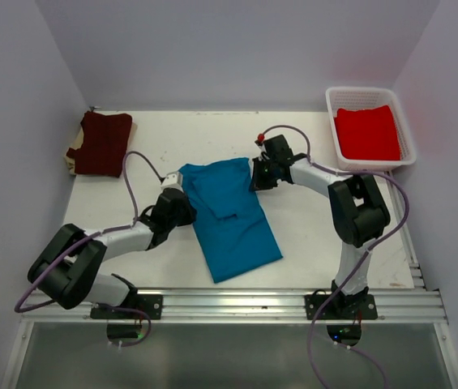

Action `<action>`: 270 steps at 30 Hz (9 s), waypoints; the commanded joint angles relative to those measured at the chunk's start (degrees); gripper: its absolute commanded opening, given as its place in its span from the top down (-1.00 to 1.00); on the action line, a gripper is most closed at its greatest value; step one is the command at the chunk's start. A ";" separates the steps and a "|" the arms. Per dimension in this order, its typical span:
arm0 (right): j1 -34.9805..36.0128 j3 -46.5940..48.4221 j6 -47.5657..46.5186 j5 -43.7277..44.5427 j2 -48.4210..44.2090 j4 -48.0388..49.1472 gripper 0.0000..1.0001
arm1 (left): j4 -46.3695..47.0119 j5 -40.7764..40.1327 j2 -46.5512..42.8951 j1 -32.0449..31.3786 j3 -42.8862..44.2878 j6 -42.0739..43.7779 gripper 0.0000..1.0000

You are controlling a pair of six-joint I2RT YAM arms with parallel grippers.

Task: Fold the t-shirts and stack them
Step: Grab one side of the 2/3 rectangular tshirt with both arms, then fold the long partially folded tshirt into a neat square

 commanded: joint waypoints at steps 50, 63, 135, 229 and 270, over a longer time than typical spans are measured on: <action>9.13 -34.44 13.19 10.39 -44.11 -0.10 -0.43 | -11.91 32.63 -19.04 8.57 -8.86 7.53 0.06; 9.40 -49.32 23.39 3.70 -47.29 10.26 -0.56 | -6.11 39.32 -16.52 8.57 -16.35 7.18 0.01; 0.08 -13.92 1.96 22.50 -27.09 10.53 1.00 | 11.65 21.21 0.44 7.69 13.85 11.74 1.00; 8.79 -31.65 10.39 16.71 -39.55 -0.90 -0.75 | -21.65 10.84 -10.79 -11.73 4.75 0.24 -1.00; 14.58 -27.19 8.72 27.98 -32.70 -8.69 0.54 | -17.71 7.59 -15.20 -16.22 -13.19 -17.96 -1.00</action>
